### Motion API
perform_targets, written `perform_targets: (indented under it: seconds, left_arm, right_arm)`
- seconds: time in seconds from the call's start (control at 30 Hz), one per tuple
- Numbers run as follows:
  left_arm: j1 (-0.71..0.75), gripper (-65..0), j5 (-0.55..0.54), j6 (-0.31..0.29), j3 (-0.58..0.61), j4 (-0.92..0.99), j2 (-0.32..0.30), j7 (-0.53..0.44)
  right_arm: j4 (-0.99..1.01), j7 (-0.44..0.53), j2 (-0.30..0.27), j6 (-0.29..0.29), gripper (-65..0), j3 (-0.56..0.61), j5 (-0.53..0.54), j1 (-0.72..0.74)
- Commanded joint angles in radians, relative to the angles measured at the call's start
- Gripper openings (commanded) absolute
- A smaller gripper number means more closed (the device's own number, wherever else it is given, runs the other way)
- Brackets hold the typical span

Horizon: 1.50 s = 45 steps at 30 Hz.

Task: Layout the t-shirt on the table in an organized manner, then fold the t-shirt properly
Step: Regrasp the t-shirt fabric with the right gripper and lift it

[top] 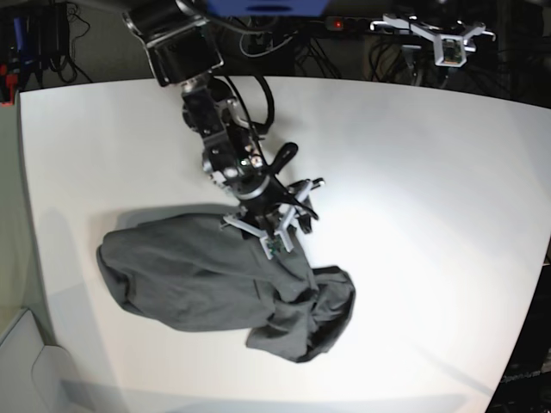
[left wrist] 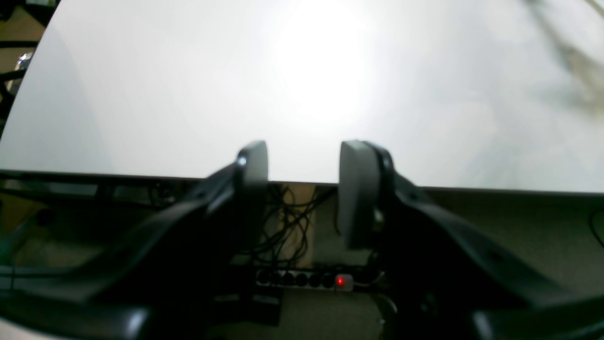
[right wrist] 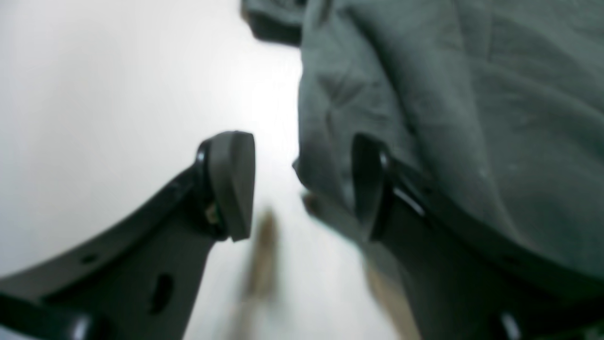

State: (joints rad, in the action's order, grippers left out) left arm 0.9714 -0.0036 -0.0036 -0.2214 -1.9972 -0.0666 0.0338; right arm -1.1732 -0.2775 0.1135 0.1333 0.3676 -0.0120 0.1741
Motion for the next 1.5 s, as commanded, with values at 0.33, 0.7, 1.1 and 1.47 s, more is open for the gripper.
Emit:
perform_targets:
  seconds: [0.33, 0.7, 1.1, 1.47]
  left_arm:
    - [0.014, -40.8, 0.001, 0.004, -0.005, -0.017, -0.002, -0.025]
    - [0.013, -40.8, 0.001, 0.006, -0.003, -0.017, -0.002, -0.025]
    - [0.019, -40.8, 0.001, 0.001, -0.005, -0.017, 0.04, -0.025]
    - [0.037, -40.8, 0.001, 0.001, -0.005, -0.017, 0.041, -0.027]
  right_arm:
    - [0.112, 0.025, 0.005, 0.004, -32.2, 0.001, 0.005, 0.087]
    - [-0.133, 0.014, -0.051, 0.004, -64.6, -0.088, 0.01, 0.029]
    - [-0.65, 0.013, -0.143, 0.006, -65.0, -0.17, 0.007, 0.055]
    - [-0.222, 0.025, -0.125, 0.004, -65.0, -0.35, 0.007, 0.476]
